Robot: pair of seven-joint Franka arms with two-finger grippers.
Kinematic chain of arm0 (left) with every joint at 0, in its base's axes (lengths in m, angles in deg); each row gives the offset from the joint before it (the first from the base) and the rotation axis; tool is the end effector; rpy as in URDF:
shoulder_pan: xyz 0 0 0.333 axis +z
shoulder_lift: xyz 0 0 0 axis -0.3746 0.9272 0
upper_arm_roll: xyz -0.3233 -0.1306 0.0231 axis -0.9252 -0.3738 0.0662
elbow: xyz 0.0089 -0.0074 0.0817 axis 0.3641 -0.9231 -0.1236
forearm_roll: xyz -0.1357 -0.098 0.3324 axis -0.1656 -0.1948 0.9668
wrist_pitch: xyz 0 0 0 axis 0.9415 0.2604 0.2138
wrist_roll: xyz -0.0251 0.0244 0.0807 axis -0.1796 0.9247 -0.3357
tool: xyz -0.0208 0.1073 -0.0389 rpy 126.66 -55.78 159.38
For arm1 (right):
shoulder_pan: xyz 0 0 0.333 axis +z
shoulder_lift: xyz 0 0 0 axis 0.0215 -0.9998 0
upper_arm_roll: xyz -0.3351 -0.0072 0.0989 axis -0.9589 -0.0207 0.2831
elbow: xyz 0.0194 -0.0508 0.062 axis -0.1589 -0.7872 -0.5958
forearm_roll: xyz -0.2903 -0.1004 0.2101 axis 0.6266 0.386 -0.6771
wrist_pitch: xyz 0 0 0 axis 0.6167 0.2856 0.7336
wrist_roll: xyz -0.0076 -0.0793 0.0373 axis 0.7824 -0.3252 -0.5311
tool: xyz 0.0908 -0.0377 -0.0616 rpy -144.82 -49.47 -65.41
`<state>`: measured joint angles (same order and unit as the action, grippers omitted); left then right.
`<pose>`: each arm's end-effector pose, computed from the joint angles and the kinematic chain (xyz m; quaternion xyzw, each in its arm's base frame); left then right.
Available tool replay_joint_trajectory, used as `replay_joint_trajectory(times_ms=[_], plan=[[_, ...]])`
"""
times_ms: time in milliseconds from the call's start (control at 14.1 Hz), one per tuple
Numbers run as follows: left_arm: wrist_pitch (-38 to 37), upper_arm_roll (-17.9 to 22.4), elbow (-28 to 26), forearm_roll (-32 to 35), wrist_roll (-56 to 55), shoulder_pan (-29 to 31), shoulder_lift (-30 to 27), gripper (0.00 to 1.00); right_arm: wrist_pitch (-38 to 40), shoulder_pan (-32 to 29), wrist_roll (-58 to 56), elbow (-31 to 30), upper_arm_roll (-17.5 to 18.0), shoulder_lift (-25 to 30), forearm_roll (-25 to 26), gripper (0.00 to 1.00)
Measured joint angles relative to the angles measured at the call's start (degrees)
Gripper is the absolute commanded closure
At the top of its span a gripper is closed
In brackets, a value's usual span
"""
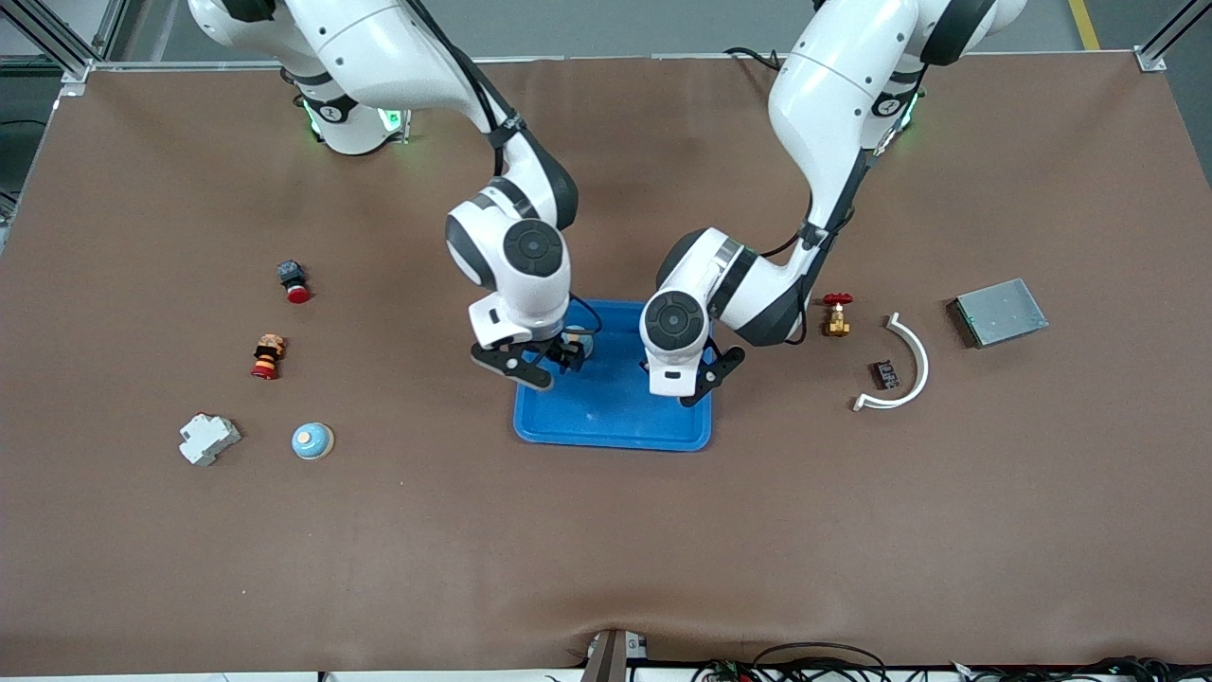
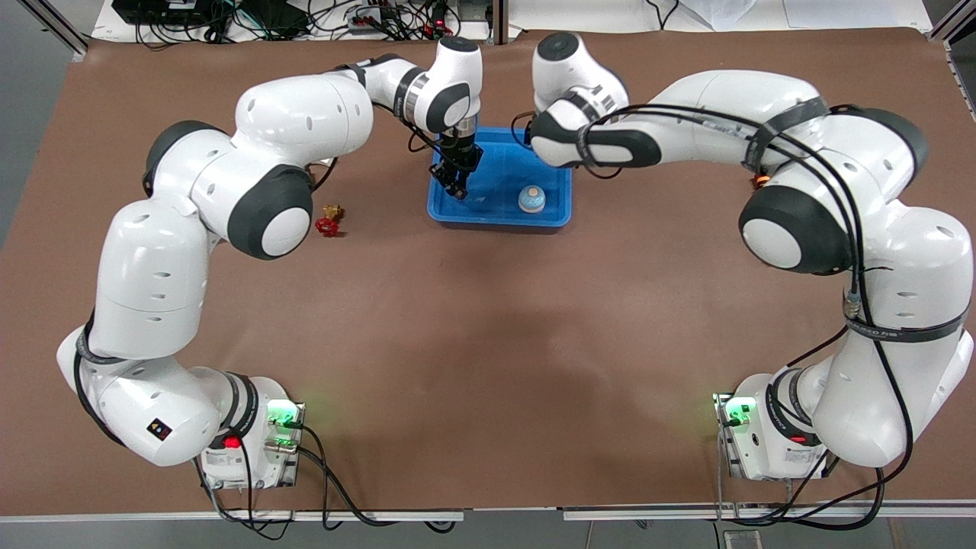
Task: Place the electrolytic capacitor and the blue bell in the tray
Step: 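Lower the bell into the tray with the right gripper while the left lowers the capacitor, then reach the right gripper to the second bell while the left gripper reaches the second capacitor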
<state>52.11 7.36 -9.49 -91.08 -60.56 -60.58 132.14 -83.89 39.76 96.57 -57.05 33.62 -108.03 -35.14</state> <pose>0.5440 -0.4393 0.2205 -0.9296 -0.3431 0.1025 0.0871 0.5522 0.4103 0.2980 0.9790 -0.1945 0.0417 0.0448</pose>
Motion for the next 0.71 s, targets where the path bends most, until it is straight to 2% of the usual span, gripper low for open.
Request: replay_joint_trajectory(times_ms=[71, 142, 212, 354, 708], plan=[[0.0, 0.0, 0.0, 0.0, 0.0, -0.1, 0.3, 1.00, 0.1, -1.2, -1.8, -0.5, 0.0, 1.0, 0.0, 0.00], [0.0, 0.0, 0.0, 0.0, 0.0, -0.1, 0.5, 0.95, 0.2, -2.7, -4.0, -1.0, -0.1, 2.0, 0.1, 0.00], [0.0, 0.0, 0.0, 0.0, 0.0, -0.1, 0.7, 0.83, 0.3, -4.5, -7.1, -1.5, -0.2, 3.0, 0.1, 0.00], [0.0, 0.0, 0.0, 0.0, 0.0, -0.1, 0.8, 0.01, 0.3, -8.5, -13.9, -2.9, -0.3, 4.8, 0.1, 0.00], [0.0, 0.1, 0.5, 1.2, 0.1, -0.1, 0.6, 0.00, 0.0, -13.2, -22.6, -6.3, -0.3, 7.4, 0.2, 0.00]])
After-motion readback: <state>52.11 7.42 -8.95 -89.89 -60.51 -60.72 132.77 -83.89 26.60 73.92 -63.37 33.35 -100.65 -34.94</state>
